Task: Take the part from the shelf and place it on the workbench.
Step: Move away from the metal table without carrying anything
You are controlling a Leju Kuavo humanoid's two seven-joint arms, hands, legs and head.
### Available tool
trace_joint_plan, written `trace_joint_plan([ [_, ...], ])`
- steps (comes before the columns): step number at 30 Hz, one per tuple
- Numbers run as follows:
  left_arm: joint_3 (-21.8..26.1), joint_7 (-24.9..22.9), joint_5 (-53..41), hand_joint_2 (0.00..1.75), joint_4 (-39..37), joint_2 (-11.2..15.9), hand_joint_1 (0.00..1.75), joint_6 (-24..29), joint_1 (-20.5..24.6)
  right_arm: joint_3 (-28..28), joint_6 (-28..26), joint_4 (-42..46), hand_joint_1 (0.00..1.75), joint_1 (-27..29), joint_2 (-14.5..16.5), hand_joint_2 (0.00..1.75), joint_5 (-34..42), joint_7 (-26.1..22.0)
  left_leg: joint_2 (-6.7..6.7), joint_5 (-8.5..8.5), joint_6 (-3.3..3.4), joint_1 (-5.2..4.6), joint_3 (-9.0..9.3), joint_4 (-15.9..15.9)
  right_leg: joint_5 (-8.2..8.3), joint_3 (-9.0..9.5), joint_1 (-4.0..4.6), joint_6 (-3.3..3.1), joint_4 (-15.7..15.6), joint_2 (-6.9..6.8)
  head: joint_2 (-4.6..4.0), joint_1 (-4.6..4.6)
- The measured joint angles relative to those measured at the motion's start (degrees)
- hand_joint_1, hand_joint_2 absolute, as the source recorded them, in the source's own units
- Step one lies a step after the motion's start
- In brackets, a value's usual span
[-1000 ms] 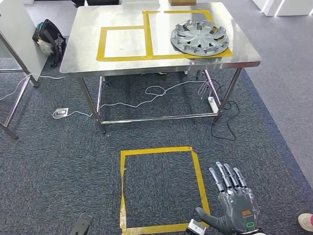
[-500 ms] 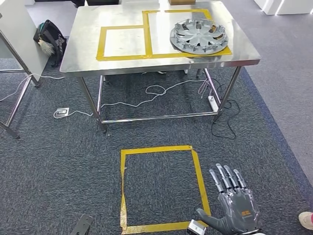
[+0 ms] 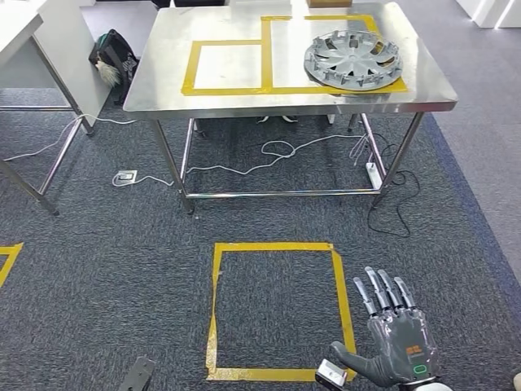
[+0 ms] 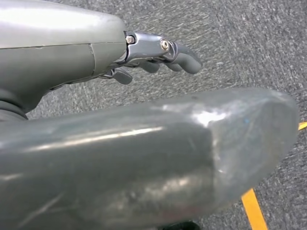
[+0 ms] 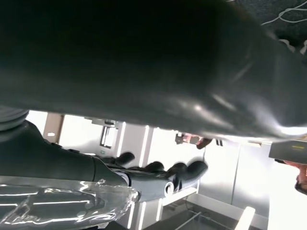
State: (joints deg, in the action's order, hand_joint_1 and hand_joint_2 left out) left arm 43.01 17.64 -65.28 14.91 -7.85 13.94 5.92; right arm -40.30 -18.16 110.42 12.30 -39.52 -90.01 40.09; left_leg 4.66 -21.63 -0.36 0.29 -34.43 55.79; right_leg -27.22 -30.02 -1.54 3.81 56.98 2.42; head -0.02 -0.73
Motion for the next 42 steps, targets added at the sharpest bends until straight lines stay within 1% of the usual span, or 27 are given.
trace_joint_plan([
  [2, 0.0, 0.0, 0.1, 0.00, 0.0, 0.1, 0.00, 0.0, -0.2, 0.0, 0.3, 0.0, 0.00, -0.1, -0.1, 0.00, 0.0, 0.0, -0.11, -0.05, -0.61, 0.15, -0.39, 0.3, 0.41, -0.02, 0.10, -1.01, 0.2, -0.75, 0.00, 0.03],
  [3, 0.0, 0.0, 0.1, 0.00, 0.0, 0.1, 0.00, 0.0, -0.2, 0.1, 0.3, 0.1, 0.00, -0.2, -0.2, 0.00, 0.0, 0.0, -0.78, -1.05, -0.87, 0.16, -1.05, 1.6, 0.66, -0.17, 0.08, -1.44, 0.2, -1.11, 0.00, 0.14],
  [4, 0.0, 0.0, 0.1, 0.00, 0.0, 0.1, 0.00, 0.0, -0.2, 0.1, 0.4, 0.2, 0.00, -0.2, -0.3, 0.00, 0.0, 0.0, -1.71, -2.79, -1.06, 0.13, -2.20, 4.1, 0.88, -0.37, 0.05, -1.80, 0.2, -1.50, 0.00, 0.28],
  [6, -0.1, 0.0, 0.1, 0.00, 0.0, 0.0, 0.00, 0.0, -0.1, 0.2, 0.5, 0.2, 0.00, -0.2, -0.4, 0.00, 0.0, 0.0, -3.40, -7.23, -1.29, 0.09, -5.58, 11.8, 1.13, -0.86, 0.21, -2.17, 0.2, -2.19, 0.00, 0.53],
  [8, -0.1, 0.0, 0.1, 0.00, 0.0, 0.0, 0.00, 0.0, -0.1, 0.2, 0.5, 0.2, 0.00, -0.2, -0.5, 0.00, 0.0, 0.0, -3.85, -9.50, -1.35, 0.12, -7.72, 16.8, 1.24, -1.15, 0.33, -2.29, 0.2, -2.63, 0.00, 0.55],
  [13, -0.1, 0.0, 0.1, 0.00, 0.0, 0.0, 0.00, 0.0, -0.2, 0.2, 0.5, 0.2, 0.00, -0.2, -0.5, 0.00, 0.0, 0.0, -3.89, -9.63, -1.29, 0.11, -8.08, 18.2, 1.33, -1.32, 0.38, -2.27, 0.2, -3.02, 0.00, 0.55],
  [14, -0.1, 0.0, 0.1, 0.00, 0.0, 0.0, 0.00, 0.0, -0.2, 0.2, 0.6, 0.2, 0.00, -0.2, -0.6, 0.00, 0.0, 0.0, -4.19, -7.90, -1.03, 0.07, -5.72, 14.7, 1.38, -1.32, 0.41, -2.16, 0.2, -3.39, 0.00, 0.55],
  [17, -0.2, 0.0, 0.2, 0.00, 0.0, 0.0, 0.00, 0.0, 0.0, 0.3, 0.8, 0.3, 0.00, -0.3, -0.7, 0.00, 0.0, 0.0, -5.25, -3.21, 0.20, -0.36, 1.95, 1.4, 1.59, -1.40, 0.77, -1.03, 0.2, -4.79, 0.00, 0.50],
  [19, -0.3, 0.0, 0.4, 0.00, 0.0, 0.0, 0.00, 0.0, -0.1, 0.4, 0.9, 0.4, 0.00, -0.4, -0.8, 0.00, 0.0, 0.0, -4.98, -3.01, 0.94, -0.39, 2.11, 0.5, 1.53, -1.50, 0.78, -0.23, 0.2, -4.94, 0.00, 0.50],
  [20, -0.3, 0.0, 0.4, 0.00, 0.0, 0.0, 0.00, 0.0, -0.1, 0.4, 0.9, 0.4, 0.00, -0.4, -0.9, 0.00, 0.0, 0.0, -4.79, -2.81, 1.32, -0.30, 2.09, 0.4, 0.83, -1.94, 0.71, 0.09, 1.1, -4.54, 0.00, 0.39],
  [21, -0.4, 0.0, 0.5, 0.00, 0.0, 0.0, 0.00, 0.0, -0.1, 0.4, 1.0, 0.4, 0.00, -0.4, -1.0, 0.00, 0.0, 0.0, -4.56, -2.61, 1.66, -0.20, 2.05, 0.2, -0.56, -2.94, 0.68, 0.32, 3.3, -3.97, 0.00, 0.30],
  [24, -0.4, 0.0, 0.5, 0.00, 0.0, 0.1, 0.00, 0.0, 0.0, 0.3, 1.2, 0.4, 0.00, -0.4, -1.2, 0.00, 0.0, 0.0, -3.58, -2.33, 2.15, -0.29, 1.64, 0.2, -6.17, -8.18, 0.70, 0.62, 14.7, -2.74, 0.00, 0.09],
  [25, -0.4, 0.0, 0.5, 0.00, 0.0, 0.0, 0.00, 0.0, 0.0, 0.3, 1.3, 0.4, 0.00, -0.4, -1.2, 0.00, 0.0, 0.0, -3.15, -2.23, 2.16, -0.35, 1.51, 0.2, -6.72, -9.12, 0.74, 0.62, 16.9, -2.66, 0.00, 0.08],
  [26, -0.4, 0.0, 0.5, 0.00, 0.0, 0.0, 0.00, 0.0, -0.1, 0.3, 1.4, 0.4, 0.00, -0.5, -1.2, 0.00, 0.0, 0.0, -2.64, -2.11, 2.12, -0.37, 1.42, 0.3, -6.12, -8.91, 0.75, 0.57, 16.7, -2.60, 0.00, 0.08],
  [27, -0.4, 0.0, 0.6, 0.00, 0.0, 0.0, 0.00, 0.0, -0.1, 0.3, 1.4, 0.4, 0.00, -0.5, -1.2, 0.00, 0.0, 0.0, -2.05, -2.00, 2.02, -0.36, 1.39, 0.3, -4.56, -7.53, 0.73, 0.47, 14.3, -2.43, 0.00, 0.08],
  [28, -0.4, 0.0, 0.6, 0.00, 0.0, -0.1, 0.00, 0.0, -0.1, 0.3, 1.4, 0.5, 0.00, -0.5, -1.3, 0.00, 0.0, 0.0, -1.41, -1.89, 1.90, -0.34, 1.38, 0.3, -2.53, -5.23, 0.67, 0.35, 10.2, -1.79, 0.00, 0.07],
  [29, -0.4, 0.0, 0.6, 0.00, 0.0, -0.1, 0.00, 0.0, 0.0, 0.3, 1.4, 0.5, 0.00, -0.6, -1.3, 0.00, 0.0, 0.0, -0.79, -1.78, 1.71, -0.42, 1.31, 0.4, -1.17, -2.92, 0.54, 0.23, 5.9, -0.52, 0.00, 0.08],
  [30, -0.4, 0.0, 0.6, 0.00, 0.0, -0.1, 0.00, 0.0, 0.1, 0.3, 1.4, 0.5, 0.00, -0.6, -1.4, 0.00, 0.0, 0.0, -0.22, -1.67, 1.47, -0.48, 1.17, 0.5, -0.31, -1.18, 0.43, 0.08, 2.5, 0.52, 0.00, 0.11],
  [31, -0.4, 0.0, 0.6, 0.00, 0.0, -0.1, 0.00, 0.0, 0.1, 0.3, 1.4, 0.5, 0.00, -0.7, -1.5, 0.00, 0.0, 0.0, 0.31, -1.52, 1.17, -0.50, 1.00, 0.5, -0.08, -0.13, 0.40, -0.11, 0.5, 1.31, 0.00, 0.13],
  [32, -0.4, 0.0, 0.6, 0.00, 0.0, -0.1, 0.00, 0.0, 0.0, 0.3, 1.4, 0.5, 0.00, -0.8, -1.5, 0.00, 0.0, 0.0, 0.84, -1.32, 0.78, -0.47, 0.79, 0.5, -0.29, 0.21, 0.48, -0.38, 0.0, 1.51, 0.00, 0.15],
  [34, -0.4, 0.0, 0.6, 0.00, 0.0, -0.1, 0.00, 0.0, -0.1, 0.3, 1.4, 0.5, 0.00, -0.9, -1.6, 0.00, 0.0, 0.0, 1.49, -0.99, 0.06, -0.20, 0.42, 0.4, 0.09, 0.40, 0.60, -1.12, -0.1, 0.28, 0.00, 0.15],
  [36, -0.4, 0.0, 0.6, 0.00, 0.0, 0.0, 0.00, 0.0, -0.2, 0.3, 1.4, 0.6, 0.00, -1.0, -1.6, 0.00, 0.0, 0.0, -0.40, -2.65, -0.55, -0.24, -0.88, 2.8, 0.48, 0.41, 0.45, -1.82, -0.3, -1.05, 0.00, 0.42],
  [38, -0.4, 0.0, 0.6, 0.00, 0.0, -0.1, 0.00, 0.0, -0.1, 0.3, 1.4, 0.6, 0.00, -1.0, -1.6, 0.00, 0.0, 0.0, -3.09, -6.67, -1.09, -0.23, -4.20, 9.8, 0.60, 0.23, 0.44, -2.16, -0.4, -2.52, 0.00, 0.71],
  [39, -0.4, 0.0, 0.6, 0.00, 0.0, -0.1, 0.00, 0.0, -0.1, 0.3, 1.4, 0.6, 0.00, -1.0, -1.6, 0.00, 0.0, 0.0, -3.63, -8.46, -1.31, -0.14, -6.05, 13.8, 0.62, 0.10, 0.46, -2.21, -0.4, -3.31, 0.00, 0.75],
  [40, -0.4, 0.0, 0.6, 0.00, 0.0, -0.2, 0.00, 0.0, -0.1, 0.3, 1.4, 0.6, 0.00, -1.0, -1.6, 0.00, 0.0, 0.0, -3.84, -9.35, -1.45, -0.05, -7.23, 16.5, 0.63, 0.02, 0.47, -2.22, -0.4, -4.07, 0.00, 0.75],
  [41, -0.4, 0.0, 0.6, 0.00, 0.0, -0.2, 0.00, 0.0, -0.1, 0.3, 1.4, 0.6, 0.00, -1.0, -1.6, 0.00, 0.0, 0.0, -3.94, -9.18, -1.52, 0.02, -7.40, 17.3, 0.65, -0.02, 0.46, -2.20, -0.4, -4.81, 0.00, 0.76],
  [42, -0.4, 0.0, 0.6, 0.00, 0.0, -0.2, 0.00, 0.0, -0.2, 0.3, 1.4, 0.6, 0.00, -1.0, -1.6, 0.00, 0.0, 0.0, -4.12, -7.98, -1.53, 0.07, -6.33, 15.7, 0.64, 0.01, 0.44, -2.16, -0.4, -5.51, 0.00, 0.76],
])
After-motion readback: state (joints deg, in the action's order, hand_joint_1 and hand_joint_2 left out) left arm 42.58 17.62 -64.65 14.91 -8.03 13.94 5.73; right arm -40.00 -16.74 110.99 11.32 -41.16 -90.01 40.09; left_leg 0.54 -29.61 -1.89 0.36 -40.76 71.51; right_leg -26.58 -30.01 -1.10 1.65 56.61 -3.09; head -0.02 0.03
